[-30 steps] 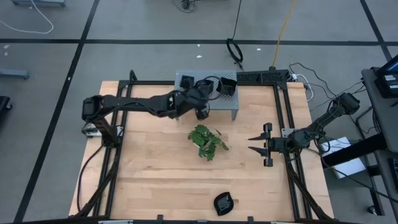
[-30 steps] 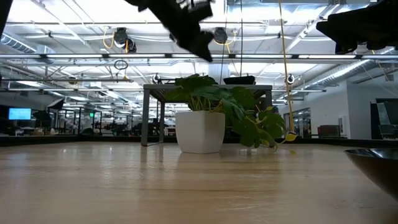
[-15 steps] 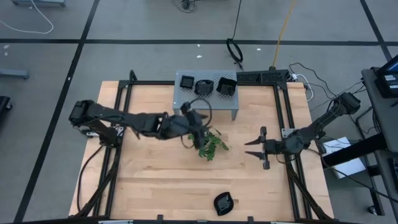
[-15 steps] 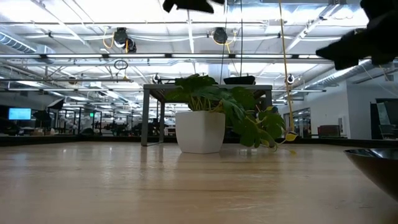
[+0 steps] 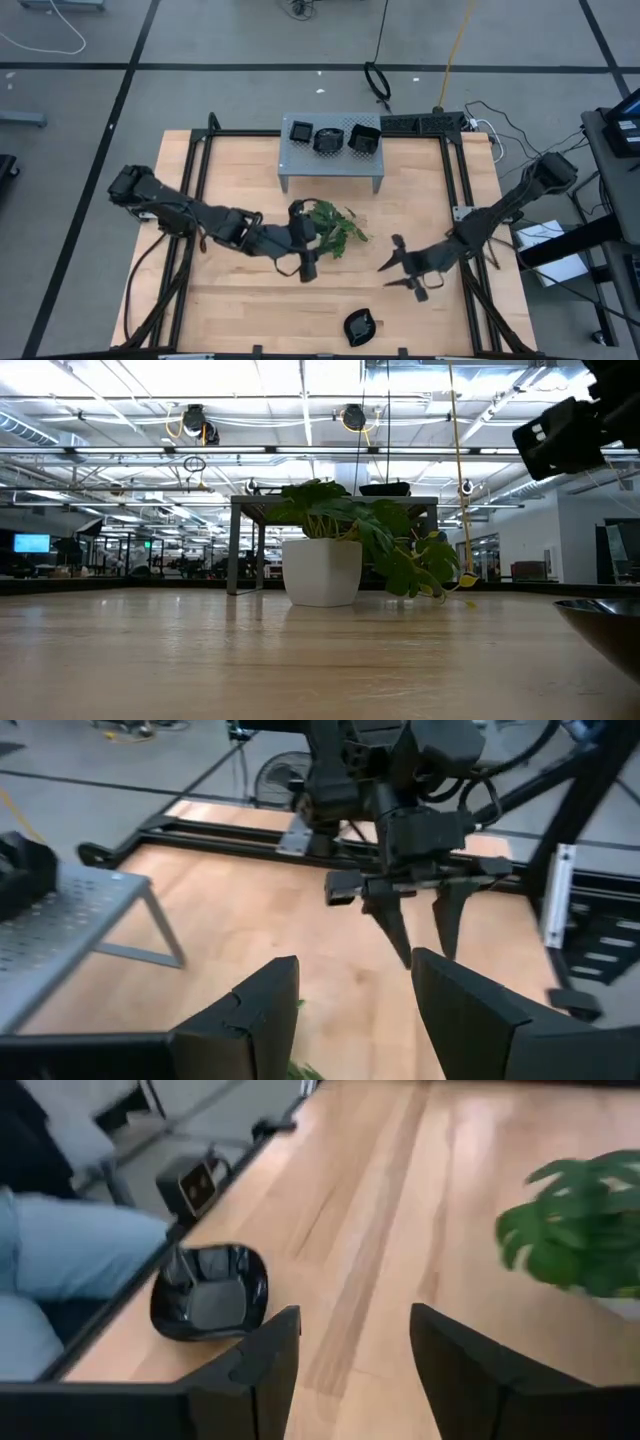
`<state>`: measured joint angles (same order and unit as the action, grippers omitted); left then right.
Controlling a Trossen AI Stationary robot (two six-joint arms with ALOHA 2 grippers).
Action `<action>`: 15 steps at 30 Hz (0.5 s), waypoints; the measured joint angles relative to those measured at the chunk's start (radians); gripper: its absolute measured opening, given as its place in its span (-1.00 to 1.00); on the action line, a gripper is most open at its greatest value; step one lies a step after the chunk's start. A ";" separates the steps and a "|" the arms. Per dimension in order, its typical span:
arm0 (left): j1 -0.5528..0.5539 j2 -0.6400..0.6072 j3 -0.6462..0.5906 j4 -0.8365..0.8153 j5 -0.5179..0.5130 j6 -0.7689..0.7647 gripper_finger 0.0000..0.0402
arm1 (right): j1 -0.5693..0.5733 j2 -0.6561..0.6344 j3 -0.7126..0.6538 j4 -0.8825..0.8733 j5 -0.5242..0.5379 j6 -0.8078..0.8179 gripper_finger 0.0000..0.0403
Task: Pick & Place Mini shaped plates
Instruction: Stack the leaf-shaped black bowl on top of the other leaf-shaped black bowls on the shelf
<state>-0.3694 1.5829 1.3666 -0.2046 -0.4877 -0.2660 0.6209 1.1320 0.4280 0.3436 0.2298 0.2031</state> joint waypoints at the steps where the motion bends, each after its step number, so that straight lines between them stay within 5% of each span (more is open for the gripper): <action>1: -0.011 0.000 0.000 -0.003 0.000 -0.008 0.00 | 0.000 0.038 0.021 -0.001 -0.004 -0.003 -0.10; 15: -0.149 0.000 0.000 -0.002 0.000 -0.061 0.00 | -0.070 0.431 0.269 -0.003 -0.322 0.133 -0.10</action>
<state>-0.5189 1.5829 1.3666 -0.2070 -0.4877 -0.3267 0.5506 1.5628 0.6971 0.3404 -0.0920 0.3362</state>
